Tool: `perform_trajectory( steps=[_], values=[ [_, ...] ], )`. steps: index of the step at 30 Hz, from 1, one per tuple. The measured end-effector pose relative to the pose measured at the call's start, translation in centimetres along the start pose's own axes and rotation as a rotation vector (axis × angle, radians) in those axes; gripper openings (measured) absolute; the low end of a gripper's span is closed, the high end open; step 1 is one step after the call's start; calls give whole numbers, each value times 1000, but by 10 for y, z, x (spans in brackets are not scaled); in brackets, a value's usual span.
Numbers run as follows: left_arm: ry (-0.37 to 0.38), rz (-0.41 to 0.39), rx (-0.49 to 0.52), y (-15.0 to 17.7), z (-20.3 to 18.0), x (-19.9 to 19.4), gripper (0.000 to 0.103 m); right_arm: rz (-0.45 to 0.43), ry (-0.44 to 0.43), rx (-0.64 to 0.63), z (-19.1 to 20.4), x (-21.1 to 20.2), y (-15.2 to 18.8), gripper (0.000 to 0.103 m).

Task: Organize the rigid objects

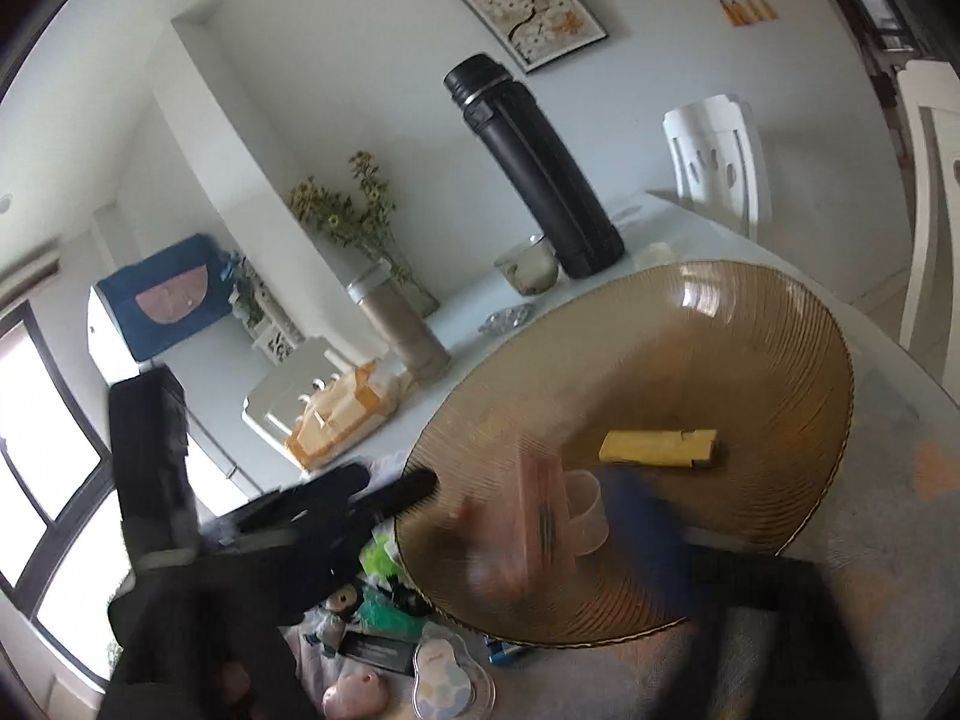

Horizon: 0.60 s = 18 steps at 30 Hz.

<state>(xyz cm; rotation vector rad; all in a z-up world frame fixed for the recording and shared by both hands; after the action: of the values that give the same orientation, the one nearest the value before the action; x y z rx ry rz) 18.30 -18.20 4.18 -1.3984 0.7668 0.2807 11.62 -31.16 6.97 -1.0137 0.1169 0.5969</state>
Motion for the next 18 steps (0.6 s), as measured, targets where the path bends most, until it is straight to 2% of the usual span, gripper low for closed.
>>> perform_trajectory(
  steps=[2, 4, 10, 13, 16, 18],
  values=[
    [-32, -1, 27, 2, -1, -1, 90, 13, -23, 13, 0, 4, 0, 103],
    [-26, 11, 32, 3, 0, -2, 90, 21, -21, 23, 0, 8, 1, 103],
    [-31, 17, -45, 6, 26, -10, 90, 2, -26, -38, 14, 5, 5, 103],
    [-59, 29, -70, 11, 45, -17, 90, 8, -45, -86, 25, 7, 9, 103],
    [-85, 34, -93, 23, 69, -28, 90, 51, -85, -145, 45, 14, 22, 103],
    [-106, 58, -113, 37, 87, -33, 90, 118, -102, -204, 61, 24, 40, 103]
  ],
)
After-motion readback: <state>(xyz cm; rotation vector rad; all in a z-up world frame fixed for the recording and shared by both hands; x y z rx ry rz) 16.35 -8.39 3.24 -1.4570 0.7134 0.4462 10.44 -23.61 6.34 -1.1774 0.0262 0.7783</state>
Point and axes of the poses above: each gripper's, at about its wrist camera, not at the fingertips, and x roughly the way its jaws point, z to its left, y to its underside, the point moved 5 cm from there along x, roughly the way its jaws point, and after that the axes turned 1 degree about -x, right-handed, at the moved point
